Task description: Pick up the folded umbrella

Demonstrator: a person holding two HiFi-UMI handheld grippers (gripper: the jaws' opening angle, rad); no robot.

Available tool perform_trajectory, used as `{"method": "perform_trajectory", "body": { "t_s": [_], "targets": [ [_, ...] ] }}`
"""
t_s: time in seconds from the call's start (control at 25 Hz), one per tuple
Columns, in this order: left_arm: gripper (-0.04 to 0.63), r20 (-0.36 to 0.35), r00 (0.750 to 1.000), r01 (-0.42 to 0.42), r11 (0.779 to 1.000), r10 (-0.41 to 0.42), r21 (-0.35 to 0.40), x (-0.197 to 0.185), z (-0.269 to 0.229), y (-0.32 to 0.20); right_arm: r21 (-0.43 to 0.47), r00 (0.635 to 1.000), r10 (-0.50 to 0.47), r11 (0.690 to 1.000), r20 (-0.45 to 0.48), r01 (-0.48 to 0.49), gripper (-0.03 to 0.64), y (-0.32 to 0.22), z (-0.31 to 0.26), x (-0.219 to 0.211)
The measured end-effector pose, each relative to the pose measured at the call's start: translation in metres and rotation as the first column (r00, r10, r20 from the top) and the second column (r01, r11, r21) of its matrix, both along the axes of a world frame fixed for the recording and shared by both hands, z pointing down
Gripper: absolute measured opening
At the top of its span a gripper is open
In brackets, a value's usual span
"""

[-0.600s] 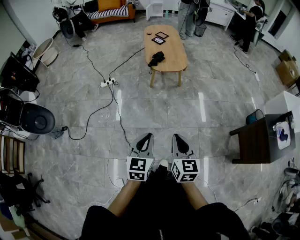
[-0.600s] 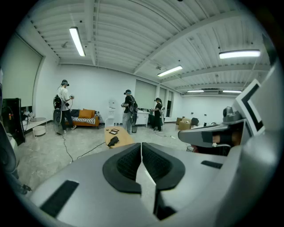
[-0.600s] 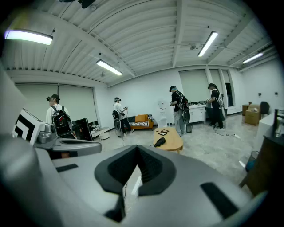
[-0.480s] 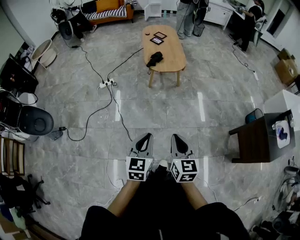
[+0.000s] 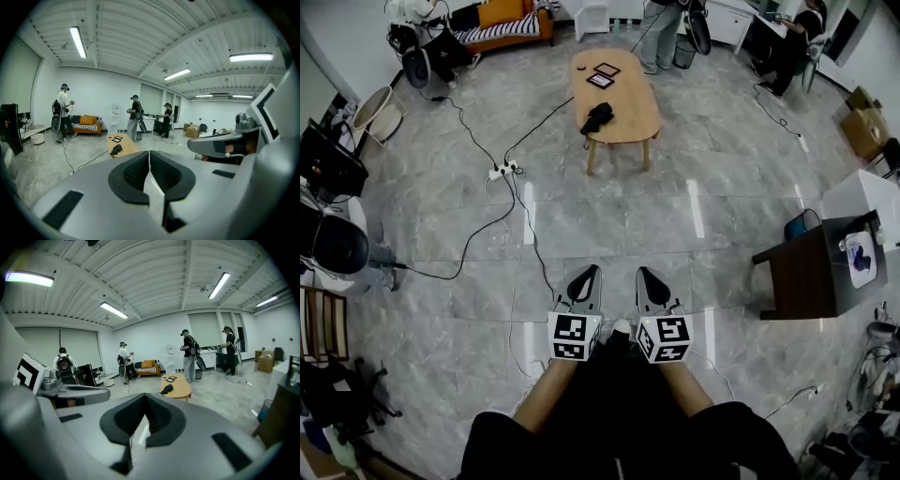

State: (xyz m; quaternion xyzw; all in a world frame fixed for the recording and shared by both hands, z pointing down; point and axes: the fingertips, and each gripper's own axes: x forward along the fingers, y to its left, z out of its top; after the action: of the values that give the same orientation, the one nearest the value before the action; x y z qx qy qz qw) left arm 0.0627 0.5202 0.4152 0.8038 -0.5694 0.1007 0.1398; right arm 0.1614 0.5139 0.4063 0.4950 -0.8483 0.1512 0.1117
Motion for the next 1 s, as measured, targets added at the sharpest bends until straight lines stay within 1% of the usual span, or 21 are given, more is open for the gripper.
{"method": "perform_trajectory", "body": {
  "t_s": [0.12, 0.24, 0.52, 0.72, 1.0],
  "targets": [
    [0.018, 0.003, 1.000, -0.004, 1.000, 0.004, -0.005, 0.002, 0.001, -0.002, 0.017, 1.000, 0.000, 1.000, 0.026, 0.000, 0.009, -0.002, -0.002, 0.001],
    [0.018, 0.006, 1.000, -0.004, 1.000, 0.004, -0.008, 0.003, 0.003, -0.004, 0.012, 0.998, -0.003, 1.000, 0.062, 0.003, 0.009, -0.005, -0.003, 0.002],
    [0.018, 0.009, 1.000, -0.004, 1.000, 0.004, -0.012, 0.008, 0.003, -0.007, 0.001, 0.998, -0.034, 0.999, 0.051, 0.034, 0.011, -0.006, 0.001, -0.001],
    [0.018, 0.013, 1.000, -0.003, 1.000, 0.003, -0.019, 0.015, 0.005, -0.011, -0.004, 0.996, -0.058, 0.998, 0.071, 0.058, 0.011, -0.010, 0.001, 0.002],
    [0.018, 0.023, 1.000, -0.002, 1.000, 0.003, -0.025, 0.035, 0.004, -0.015, -0.003, 0.992, -0.081, 0.997, 0.099, 0.081, 0.011, -0.014, -0.001, 0.015]
  ]
}}
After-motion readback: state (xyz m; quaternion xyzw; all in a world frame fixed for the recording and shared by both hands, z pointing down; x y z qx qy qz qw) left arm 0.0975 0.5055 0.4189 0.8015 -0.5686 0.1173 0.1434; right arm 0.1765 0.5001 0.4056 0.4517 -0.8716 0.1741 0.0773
